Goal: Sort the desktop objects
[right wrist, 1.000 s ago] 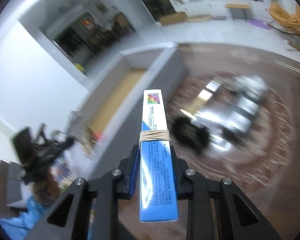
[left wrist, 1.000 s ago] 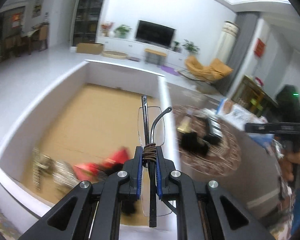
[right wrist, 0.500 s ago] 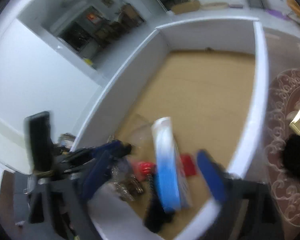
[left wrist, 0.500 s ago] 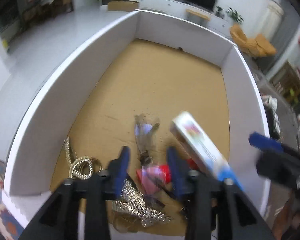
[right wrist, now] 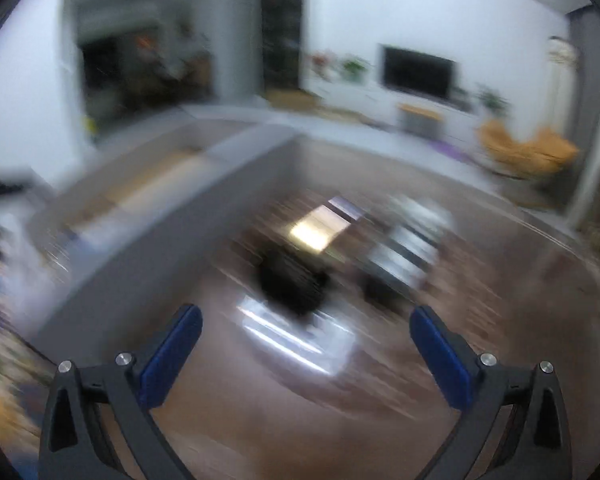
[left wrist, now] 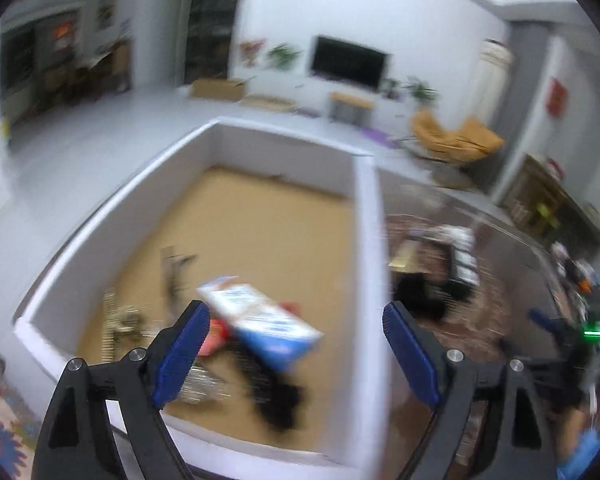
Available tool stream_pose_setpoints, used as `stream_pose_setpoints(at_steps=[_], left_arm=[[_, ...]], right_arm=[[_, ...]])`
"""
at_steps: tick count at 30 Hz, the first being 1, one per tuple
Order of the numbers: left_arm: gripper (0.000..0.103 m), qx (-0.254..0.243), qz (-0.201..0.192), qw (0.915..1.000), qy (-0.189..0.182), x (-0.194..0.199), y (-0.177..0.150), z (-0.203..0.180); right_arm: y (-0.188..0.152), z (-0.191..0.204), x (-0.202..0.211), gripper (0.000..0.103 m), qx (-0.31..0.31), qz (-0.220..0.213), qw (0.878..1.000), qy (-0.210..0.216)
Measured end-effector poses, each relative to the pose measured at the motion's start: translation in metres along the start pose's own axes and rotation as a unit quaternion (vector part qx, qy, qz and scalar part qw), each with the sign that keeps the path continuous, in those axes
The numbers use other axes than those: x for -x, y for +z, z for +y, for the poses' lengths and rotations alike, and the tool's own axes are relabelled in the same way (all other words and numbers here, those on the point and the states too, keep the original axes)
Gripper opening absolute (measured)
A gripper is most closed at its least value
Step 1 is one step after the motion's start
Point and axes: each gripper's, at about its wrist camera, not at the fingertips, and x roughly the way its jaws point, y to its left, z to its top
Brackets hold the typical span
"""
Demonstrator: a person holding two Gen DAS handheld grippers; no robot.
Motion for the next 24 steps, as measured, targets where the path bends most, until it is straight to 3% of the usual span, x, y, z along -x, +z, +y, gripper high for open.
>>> stream_pose_setpoints(at_steps=[3, 5, 7, 13, 18, 24], left_arm=[[0.092, -0.036, 0.002, 0.9983, -0.046, 0.001, -0.005, -0.056], [0.1, -0.058, 0.019, 0.9952, -0.077, -0.003, -0.01, -0.091], [0.1, -0.073, 0.04, 0.9919, -0.096, -0.016, -0.02, -0.121], [0.1, -0.067, 0.12, 0.9885, -0.062, -0.088, -0.064, -0.167], [0.1, 0.002, 0.151, 0.9885, -0.011, -0.138, -0.068, -0.157], [0.1, 0.141, 0.112, 0.9834, 0.021, -0.176, 0.003, -0.14]], right_arm=[[-0.052, -0.058, -0.008, 0.103, -0.023, 0.054, 0.996, -0.063], [-0.075, -0.079, -0.005, 0.103, -0.048, 0.076, 0.993, -0.078], [-0.087, -0.101, -0.005, 0.103, -0.073, 0.091, 0.989, -0.09], [-0.108, -0.149, -0.015, 0.103, -0.124, 0.112, 0.982, -0.084], [-0.114, -0.152, -0.026, 0.103, -0.129, 0.104, 0.984, -0.063], [-0.111, -0.149, -0.027, 0.103, -0.129, 0.103, 0.984, -0.065]])
